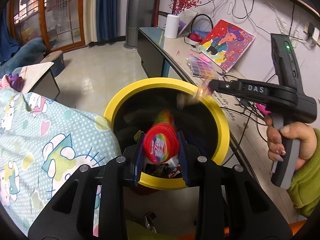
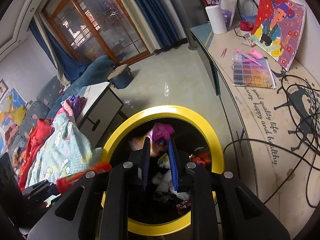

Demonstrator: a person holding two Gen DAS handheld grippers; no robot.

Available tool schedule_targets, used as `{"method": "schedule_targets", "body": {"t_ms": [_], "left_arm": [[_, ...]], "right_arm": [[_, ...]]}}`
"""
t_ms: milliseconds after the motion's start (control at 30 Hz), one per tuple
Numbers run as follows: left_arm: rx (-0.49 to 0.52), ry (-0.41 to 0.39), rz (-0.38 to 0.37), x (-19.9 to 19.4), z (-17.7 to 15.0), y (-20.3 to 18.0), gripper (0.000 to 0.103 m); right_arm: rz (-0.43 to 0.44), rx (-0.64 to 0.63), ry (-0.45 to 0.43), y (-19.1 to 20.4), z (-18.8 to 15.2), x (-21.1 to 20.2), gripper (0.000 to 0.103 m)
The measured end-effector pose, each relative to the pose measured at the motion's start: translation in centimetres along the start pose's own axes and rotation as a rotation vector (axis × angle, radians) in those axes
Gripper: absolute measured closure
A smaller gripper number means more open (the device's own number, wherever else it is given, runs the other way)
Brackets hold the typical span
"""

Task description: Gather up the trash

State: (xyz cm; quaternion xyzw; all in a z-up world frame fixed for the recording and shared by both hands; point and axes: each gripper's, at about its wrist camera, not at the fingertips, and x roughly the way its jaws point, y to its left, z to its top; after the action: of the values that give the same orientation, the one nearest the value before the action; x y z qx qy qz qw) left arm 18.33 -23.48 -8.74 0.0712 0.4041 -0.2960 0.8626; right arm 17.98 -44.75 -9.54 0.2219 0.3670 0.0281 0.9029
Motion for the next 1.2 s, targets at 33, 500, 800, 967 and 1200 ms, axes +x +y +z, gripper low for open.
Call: {"method": "schedule_targets", "body": {"t_ms": [33, 500, 800, 967, 1200], "left_arm": [[-0.001, 0.002, 0.002, 0.2, 0.1, 0.0, 0.079], [-0.058, -0.029, 0.025, -1.3, 0.1, 1.6, 0.03], [-0.118, -0.07, 0.079, -3.9, -0.8, 4.0, 0.012], [-0.149, -0.114, 0.117, -6.3, -1.6, 5.9, 0.011], [-0.232, -0.19, 0.199, -10.3, -3.4, 8.7, 0.011]], "right_arm": [[-0.001, 0.0, 0.001, -0.1, 0.0, 0.0, 0.084], [-0.021, -0.061, -0.011, 0.8, -0.7, -1.0, 0.059], [-0.011, -0.134, -0.028, 4.1, -1.5, -1.9, 0.031], [0.008, -0.188, -0.05, 6.9, -2.0, -2.6, 0.022], [0.04, -0.273, -0.091, 11.9, -2.6, -4.1, 0.007]]}}
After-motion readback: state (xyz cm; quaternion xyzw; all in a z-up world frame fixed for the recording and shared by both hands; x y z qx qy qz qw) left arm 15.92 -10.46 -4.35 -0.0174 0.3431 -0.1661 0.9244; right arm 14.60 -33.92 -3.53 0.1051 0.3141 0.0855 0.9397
